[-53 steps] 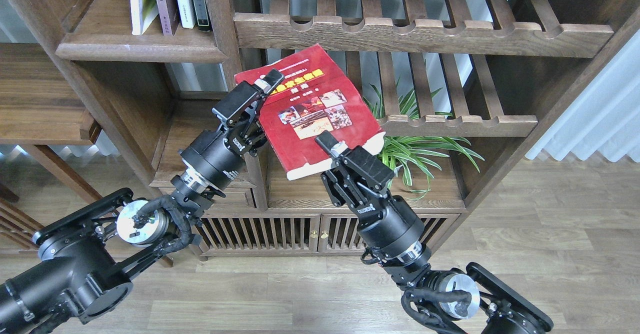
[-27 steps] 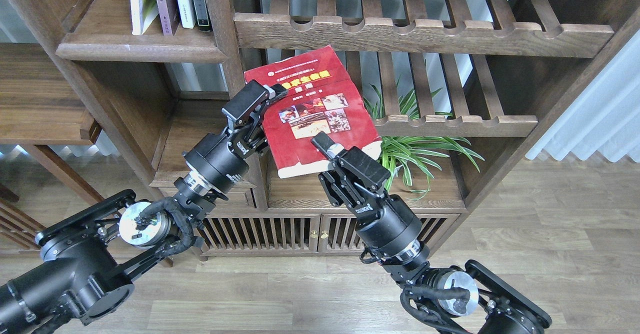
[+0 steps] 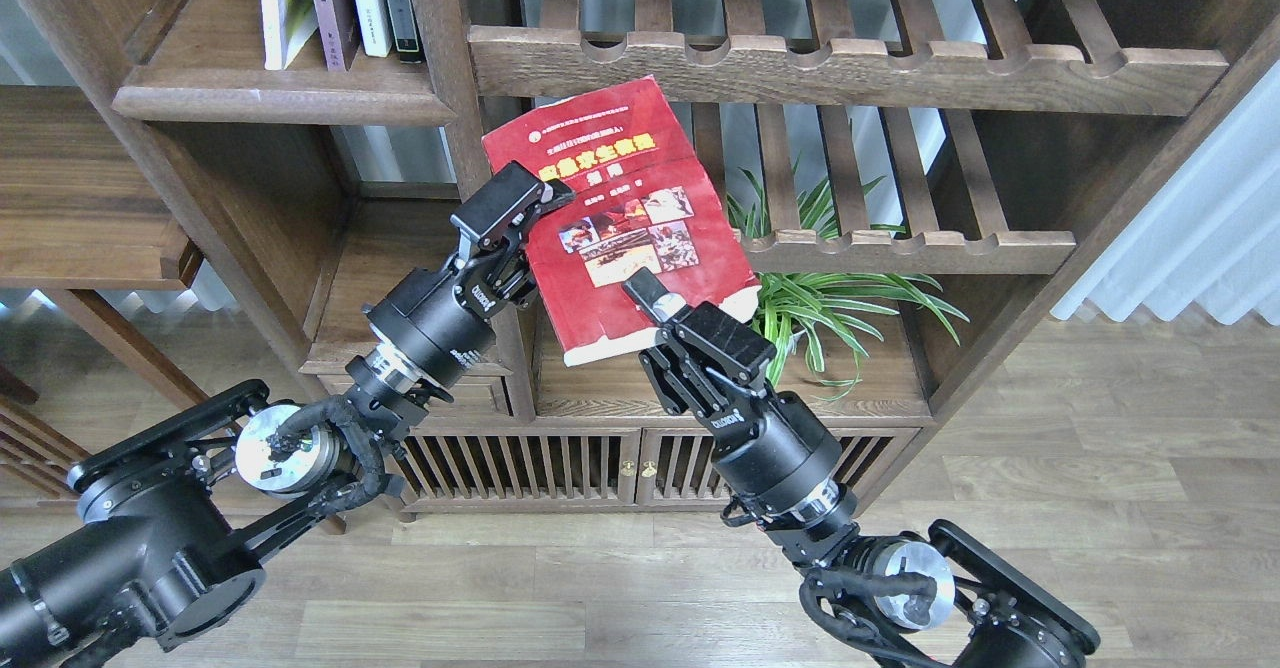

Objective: Organize books on shelf
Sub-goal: 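Grip the red book with the left gripper, release the right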

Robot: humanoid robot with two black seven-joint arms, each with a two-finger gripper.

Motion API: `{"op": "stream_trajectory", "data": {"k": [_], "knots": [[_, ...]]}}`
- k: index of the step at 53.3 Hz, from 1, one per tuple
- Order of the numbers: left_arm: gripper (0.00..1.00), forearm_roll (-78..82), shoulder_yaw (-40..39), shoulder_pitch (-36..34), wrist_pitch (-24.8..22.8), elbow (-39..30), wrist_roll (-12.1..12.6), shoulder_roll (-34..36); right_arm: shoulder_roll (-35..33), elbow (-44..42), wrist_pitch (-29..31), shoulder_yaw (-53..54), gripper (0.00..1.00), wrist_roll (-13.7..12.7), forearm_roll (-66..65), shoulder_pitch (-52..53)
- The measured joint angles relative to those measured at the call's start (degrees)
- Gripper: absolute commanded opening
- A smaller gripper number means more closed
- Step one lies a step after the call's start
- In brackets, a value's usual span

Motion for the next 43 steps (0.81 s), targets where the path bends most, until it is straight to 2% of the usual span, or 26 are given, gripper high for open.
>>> {"op": "stream_trajectory", "data": {"k": [12,16,19,31,43], "knots": [[0.09,0.1,0.0,0.1,0.0,0.0,0.0,0.3,0.2,-0.5,0.0,0.1,0.05,0.1,0.1,0.1],[0.08,0.1,0.0,0.1,0.0,0.0,0.0,0.7,0.7,-0.9,0.0,0.3,0.08,0.2,0.2,0.1],[0.08,0.1,0.0,0.1,0.0,0.0,0.1,0.9,0.9,-1.0,0.0,0.3,0.14,0.2,0.2,0.1],[0.08,0.2,0.0,0.3,0.0,0.0,0.1,2.1,0.9,-1.0,0.0,0.3,0.46,0.4,0.4,0.0],[0.07,0.1,0.0,0.4,0.0,0.0,0.0,3.2,0.4,-1.0,0.0,0.2,0.67,0.3,0.3,-0.1]]}}
